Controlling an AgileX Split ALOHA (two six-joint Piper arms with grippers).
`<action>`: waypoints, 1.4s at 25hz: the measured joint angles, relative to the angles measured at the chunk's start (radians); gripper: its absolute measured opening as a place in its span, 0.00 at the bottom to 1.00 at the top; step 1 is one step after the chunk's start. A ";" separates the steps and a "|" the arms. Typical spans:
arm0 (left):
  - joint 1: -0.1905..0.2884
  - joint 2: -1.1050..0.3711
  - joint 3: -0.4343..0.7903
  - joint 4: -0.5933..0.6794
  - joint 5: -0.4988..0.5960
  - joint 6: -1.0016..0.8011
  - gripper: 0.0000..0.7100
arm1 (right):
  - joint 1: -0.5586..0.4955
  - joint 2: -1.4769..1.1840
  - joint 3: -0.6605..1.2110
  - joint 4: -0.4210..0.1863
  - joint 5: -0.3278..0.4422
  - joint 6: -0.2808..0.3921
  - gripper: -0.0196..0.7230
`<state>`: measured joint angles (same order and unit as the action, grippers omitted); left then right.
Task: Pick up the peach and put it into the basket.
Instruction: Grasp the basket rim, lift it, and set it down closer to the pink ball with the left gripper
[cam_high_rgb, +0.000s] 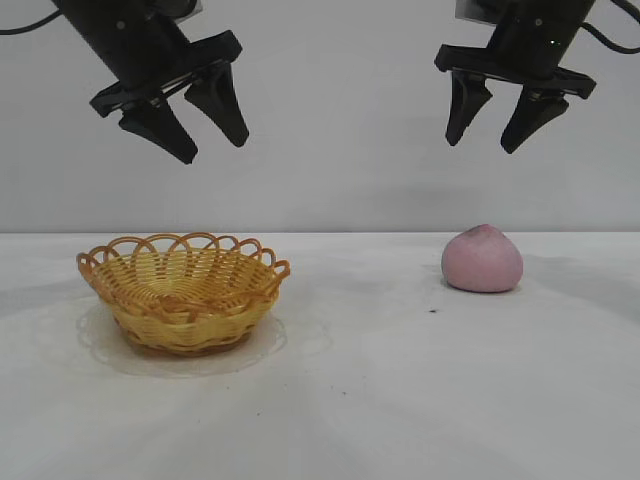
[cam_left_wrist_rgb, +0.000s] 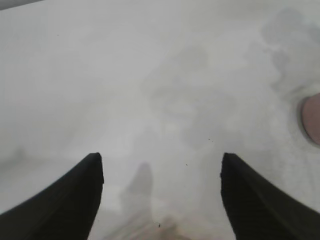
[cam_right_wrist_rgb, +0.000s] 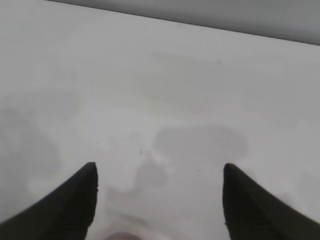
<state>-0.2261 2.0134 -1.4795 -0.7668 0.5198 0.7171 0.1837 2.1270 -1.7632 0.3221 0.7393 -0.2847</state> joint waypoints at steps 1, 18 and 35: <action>0.000 0.000 0.000 0.000 0.000 0.000 0.66 | 0.000 0.000 0.000 0.000 0.000 0.000 0.62; 0.000 0.000 -0.020 0.138 0.134 -0.010 0.66 | 0.000 0.000 0.000 0.000 0.007 -0.003 0.62; 0.009 -0.011 -0.239 0.498 0.671 0.067 0.60 | 0.000 0.000 0.000 -0.002 0.030 -0.003 0.62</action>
<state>-0.2167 2.0027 -1.7182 -0.2691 1.1912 0.7845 0.1837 2.1270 -1.7632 0.3202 0.7690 -0.2877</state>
